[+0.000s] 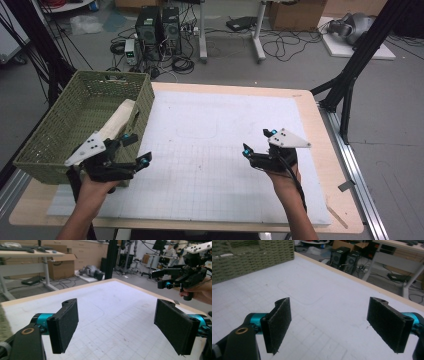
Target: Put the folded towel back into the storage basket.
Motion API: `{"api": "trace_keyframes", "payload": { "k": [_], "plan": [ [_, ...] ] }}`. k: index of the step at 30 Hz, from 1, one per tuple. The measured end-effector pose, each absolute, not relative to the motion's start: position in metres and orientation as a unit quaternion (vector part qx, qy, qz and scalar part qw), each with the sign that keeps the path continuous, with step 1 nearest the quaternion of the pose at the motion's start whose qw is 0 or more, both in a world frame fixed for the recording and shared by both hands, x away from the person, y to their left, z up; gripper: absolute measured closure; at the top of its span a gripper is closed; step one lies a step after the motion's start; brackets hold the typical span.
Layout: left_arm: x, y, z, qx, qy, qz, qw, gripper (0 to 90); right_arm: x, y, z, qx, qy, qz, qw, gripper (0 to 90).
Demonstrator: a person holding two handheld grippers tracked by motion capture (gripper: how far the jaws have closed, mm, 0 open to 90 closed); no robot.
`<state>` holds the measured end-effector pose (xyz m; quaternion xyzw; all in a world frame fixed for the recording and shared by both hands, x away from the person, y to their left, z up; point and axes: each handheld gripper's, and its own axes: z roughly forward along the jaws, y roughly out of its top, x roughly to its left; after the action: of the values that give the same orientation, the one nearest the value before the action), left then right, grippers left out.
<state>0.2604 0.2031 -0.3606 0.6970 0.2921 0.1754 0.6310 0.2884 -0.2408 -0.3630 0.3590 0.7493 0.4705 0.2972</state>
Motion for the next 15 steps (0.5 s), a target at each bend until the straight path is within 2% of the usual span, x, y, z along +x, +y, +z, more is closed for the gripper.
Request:
{"api": "trace_keyframes", "payload": {
  "k": [8, 15],
  "plan": [
    [0.260, 0.162, -0.384, 0.724, 0.253, 0.163, 0.621, 18.9, 0.264, -0.266, -0.384, 0.388, 0.731, 0.472, 0.305, 18.8],
    [0.264, 0.147, -0.395, 0.732, 0.243, 0.153, 0.617, 19.0, 0.249, -0.287, -0.402, 0.405, 0.724, 0.468, 0.304, 18.9]
  ]
}}
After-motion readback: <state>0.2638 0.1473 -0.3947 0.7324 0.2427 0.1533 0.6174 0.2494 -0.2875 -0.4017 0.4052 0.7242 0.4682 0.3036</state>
